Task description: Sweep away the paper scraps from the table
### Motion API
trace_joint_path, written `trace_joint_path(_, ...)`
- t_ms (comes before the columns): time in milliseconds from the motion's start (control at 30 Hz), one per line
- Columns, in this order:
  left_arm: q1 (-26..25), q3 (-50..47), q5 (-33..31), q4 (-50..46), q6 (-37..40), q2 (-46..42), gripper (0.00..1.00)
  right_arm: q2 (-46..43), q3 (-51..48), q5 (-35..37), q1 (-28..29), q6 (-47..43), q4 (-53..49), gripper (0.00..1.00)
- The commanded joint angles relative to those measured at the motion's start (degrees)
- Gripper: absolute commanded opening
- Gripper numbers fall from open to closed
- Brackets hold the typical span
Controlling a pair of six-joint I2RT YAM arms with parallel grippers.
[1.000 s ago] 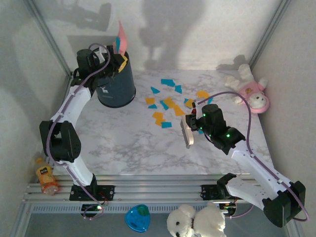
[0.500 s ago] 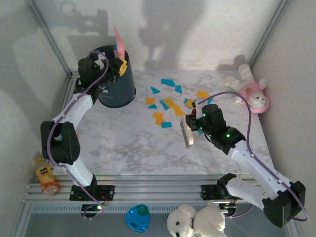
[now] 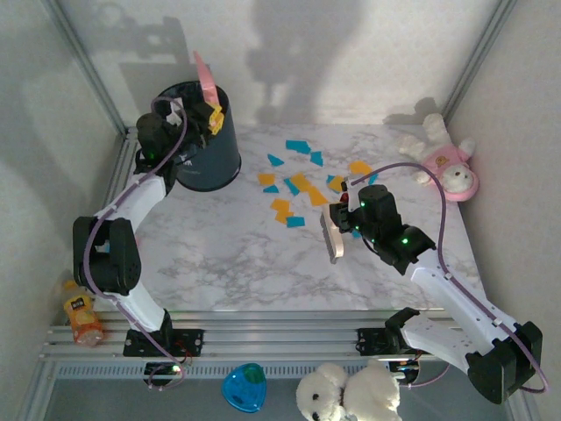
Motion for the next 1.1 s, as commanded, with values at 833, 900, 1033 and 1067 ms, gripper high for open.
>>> trace_joint_path(833, -0.04, -4.83, -3.91, 15.88, -13.12, -3.42, 0.12, -0.86, 0.93, -0.37, -0.28, 0.63, 1.42, 0.00)
trace_joint_path(900, 0.02, -3.45, -3.62, 11.53, -9.18, -3.95, 0.12, -0.93, 0.91, -0.35, -0.27, 0.60, 1.38, 0.00)
trace_joint_path(1033, 0.03, 2.38, -2.87, -3.98, 5.98, -4.72, 0.12, -1.15, 0.74, -0.52, -0.29, 0.63, 1.35, 0.00)
trace_joint_path(1067, -0.14, 4.74, -3.50, -9.69, 11.31, -4.93, 0.12, -1.23, 0.66, -0.53, -0.23, 0.67, 1.55, 0.00)
